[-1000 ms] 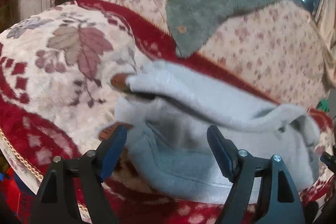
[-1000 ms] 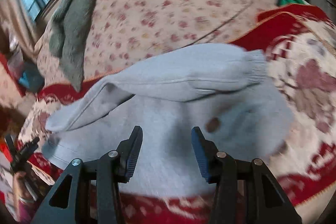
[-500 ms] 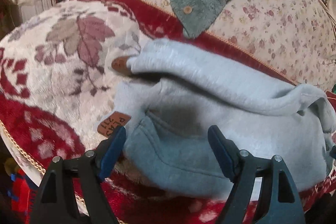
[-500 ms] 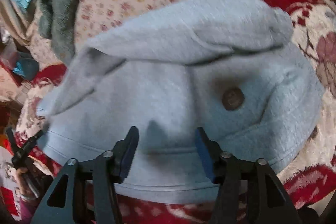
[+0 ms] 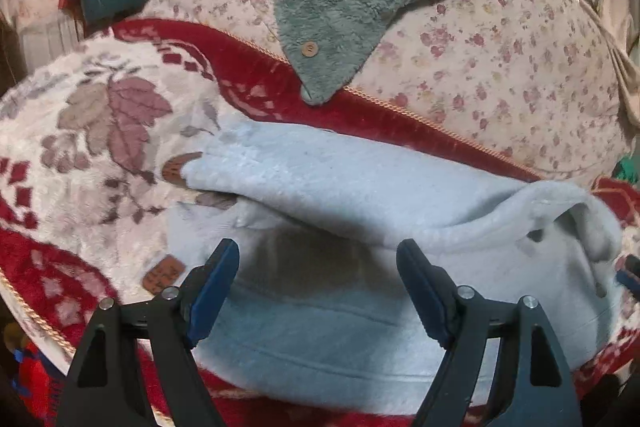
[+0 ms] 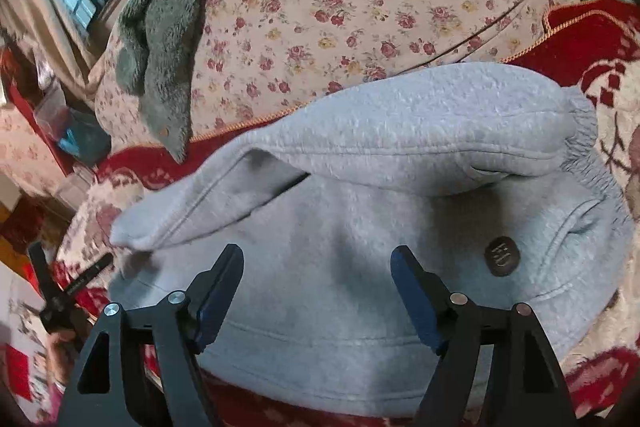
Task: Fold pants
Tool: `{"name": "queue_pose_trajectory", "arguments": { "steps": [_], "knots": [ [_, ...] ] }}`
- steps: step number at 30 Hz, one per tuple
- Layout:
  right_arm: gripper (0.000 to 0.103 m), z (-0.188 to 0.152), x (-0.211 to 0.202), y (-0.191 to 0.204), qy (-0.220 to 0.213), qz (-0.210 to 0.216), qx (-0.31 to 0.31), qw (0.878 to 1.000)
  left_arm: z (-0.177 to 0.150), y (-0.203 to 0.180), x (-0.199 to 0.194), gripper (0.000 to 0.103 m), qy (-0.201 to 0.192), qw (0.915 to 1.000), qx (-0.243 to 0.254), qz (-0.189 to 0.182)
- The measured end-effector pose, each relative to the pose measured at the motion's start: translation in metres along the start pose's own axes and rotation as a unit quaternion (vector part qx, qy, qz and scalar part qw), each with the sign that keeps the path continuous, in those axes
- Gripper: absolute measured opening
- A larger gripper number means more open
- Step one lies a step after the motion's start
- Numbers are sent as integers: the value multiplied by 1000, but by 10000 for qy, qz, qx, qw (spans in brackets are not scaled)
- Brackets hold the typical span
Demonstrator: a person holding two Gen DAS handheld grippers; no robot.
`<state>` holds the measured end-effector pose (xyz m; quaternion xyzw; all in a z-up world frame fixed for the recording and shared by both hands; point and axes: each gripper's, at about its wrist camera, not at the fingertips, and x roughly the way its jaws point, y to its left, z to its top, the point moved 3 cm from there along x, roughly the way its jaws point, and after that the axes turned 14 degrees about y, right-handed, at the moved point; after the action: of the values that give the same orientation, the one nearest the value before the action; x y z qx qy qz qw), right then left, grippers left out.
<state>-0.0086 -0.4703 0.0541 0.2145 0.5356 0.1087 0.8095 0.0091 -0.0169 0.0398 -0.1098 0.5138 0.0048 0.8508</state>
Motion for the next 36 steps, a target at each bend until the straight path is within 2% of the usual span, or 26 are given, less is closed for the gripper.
{"name": "queue_pose_trajectory", "arguments": {
  "steps": [2, 6, 12, 19, 22, 25, 27, 32, 34, 36],
  "knots": [
    [87, 6, 1, -8, 4, 225, 262, 9994, 6, 6, 5, 82, 154, 9993, -239, -242],
    [91, 16, 2, -21, -26, 688, 673, 9954, 17, 18, 12, 88, 224, 9953, -660, -674],
    [93, 25, 4, -31, -73, 871, 892, 9922, 25, 20, 34, 90, 492, 9879, -1018, -1058],
    [95, 31, 0, -50, -191, 937, 1210, 9880, 31, 20, 53, 90, 582, 9848, -1226, -1083],
    [96, 33, 4, -61, -154, 1201, 1518, 9810, 34, 22, 58, 90, 582, 9849, -1260, -1031],
    [97, 31, 10, -71, -113, 1631, 1870, 9687, 38, 23, 61, 90, 591, 9846, -1296, -1009],
    [97, 30, 16, -76, -83, 1770, 2091, 9617, 40, 23, 64, 90, 621, 9852, -1286, -948],
    [98, 37, 28, -98, -288, 1961, 2771, 9402, 46, 22, 71, 90, 721, 9854, -1279, -865],
    [98, 44, 35, -106, -308, 1916, 2953, 9355, 47, 23, 75, 90, 770, 9850, -1297, -835],
    [98, 51, 46, -115, -257, 2064, 3180, 9250, 48, 23, 77, 89, 799, 9845, -1326, -823]
  ]
}}
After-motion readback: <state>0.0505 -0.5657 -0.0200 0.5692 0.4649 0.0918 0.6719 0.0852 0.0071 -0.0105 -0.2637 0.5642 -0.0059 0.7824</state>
